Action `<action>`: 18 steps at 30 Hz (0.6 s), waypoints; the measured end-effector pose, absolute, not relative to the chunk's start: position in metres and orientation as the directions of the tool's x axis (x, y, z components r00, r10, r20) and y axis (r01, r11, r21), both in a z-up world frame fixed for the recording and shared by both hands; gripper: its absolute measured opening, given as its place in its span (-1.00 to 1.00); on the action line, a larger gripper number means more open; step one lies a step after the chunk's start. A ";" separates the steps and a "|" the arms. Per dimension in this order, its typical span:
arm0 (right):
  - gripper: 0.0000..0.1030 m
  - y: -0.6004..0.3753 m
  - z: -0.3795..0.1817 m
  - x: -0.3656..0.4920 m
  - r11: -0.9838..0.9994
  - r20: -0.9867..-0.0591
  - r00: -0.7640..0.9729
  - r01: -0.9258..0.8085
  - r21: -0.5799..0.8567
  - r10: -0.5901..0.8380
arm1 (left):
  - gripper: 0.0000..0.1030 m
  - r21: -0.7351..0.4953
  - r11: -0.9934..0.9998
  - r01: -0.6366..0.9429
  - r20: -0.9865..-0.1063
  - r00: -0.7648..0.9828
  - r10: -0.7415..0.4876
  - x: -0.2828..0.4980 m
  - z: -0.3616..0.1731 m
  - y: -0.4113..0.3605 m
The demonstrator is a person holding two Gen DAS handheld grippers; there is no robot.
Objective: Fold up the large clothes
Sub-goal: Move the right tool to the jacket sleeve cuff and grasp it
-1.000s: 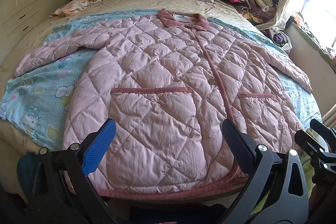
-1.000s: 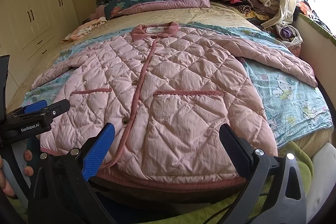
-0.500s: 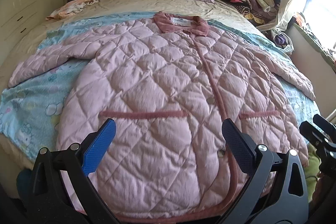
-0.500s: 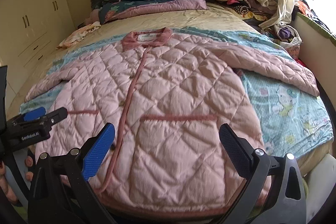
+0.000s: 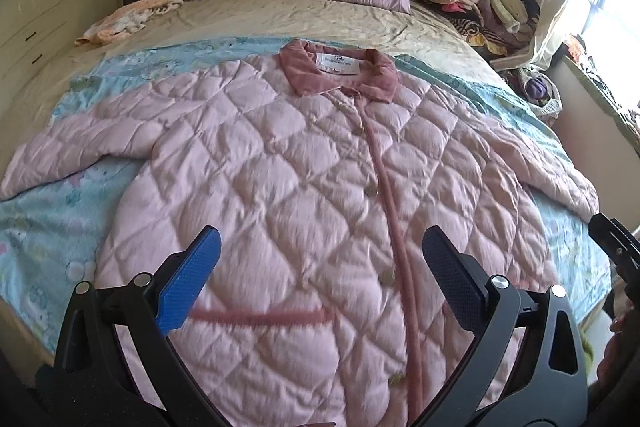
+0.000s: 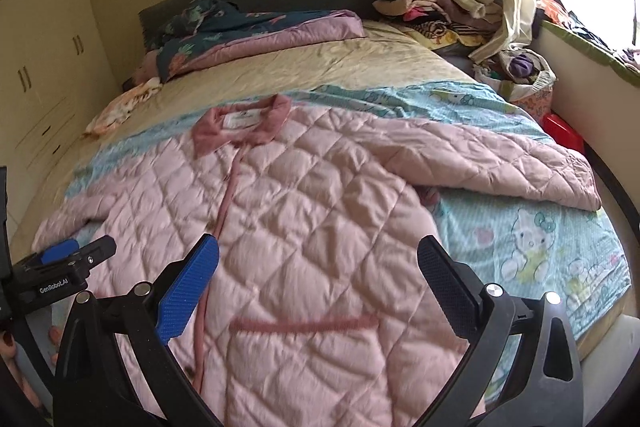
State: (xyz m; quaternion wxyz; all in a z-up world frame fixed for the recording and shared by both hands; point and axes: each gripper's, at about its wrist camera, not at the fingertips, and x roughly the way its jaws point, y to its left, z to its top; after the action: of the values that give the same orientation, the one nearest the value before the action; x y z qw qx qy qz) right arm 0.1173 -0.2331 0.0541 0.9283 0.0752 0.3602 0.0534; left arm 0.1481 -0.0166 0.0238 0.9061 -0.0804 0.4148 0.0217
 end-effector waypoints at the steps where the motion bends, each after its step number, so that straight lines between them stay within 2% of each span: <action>1: 0.92 -0.238 0.055 0.125 0.983 -0.662 0.735 -0.032 0.181 0.146 | 0.84 -0.135 0.985 -0.103 -0.757 0.652 -0.036 0.156 0.024 -0.018; 10: 0.92 -0.289 0.044 0.174 0.971 -0.685 0.726 0.114 0.210 0.063 | 0.84 -0.115 0.991 -0.066 -0.778 0.627 -0.048 0.213 0.018 -0.038; 18: 0.92 -0.353 0.012 0.207 0.928 -0.725 0.688 0.275 0.250 -0.009 | 0.84 -0.127 0.991 -0.040 -0.792 0.606 -0.077 0.259 0.008 -0.050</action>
State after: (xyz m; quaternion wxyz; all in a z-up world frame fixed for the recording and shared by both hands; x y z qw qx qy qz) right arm 0.2067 -0.3525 0.0117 0.9025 0.1723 0.3869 -0.0786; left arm 0.2586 -0.0504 0.0082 0.8937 -0.0658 0.4436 -0.0102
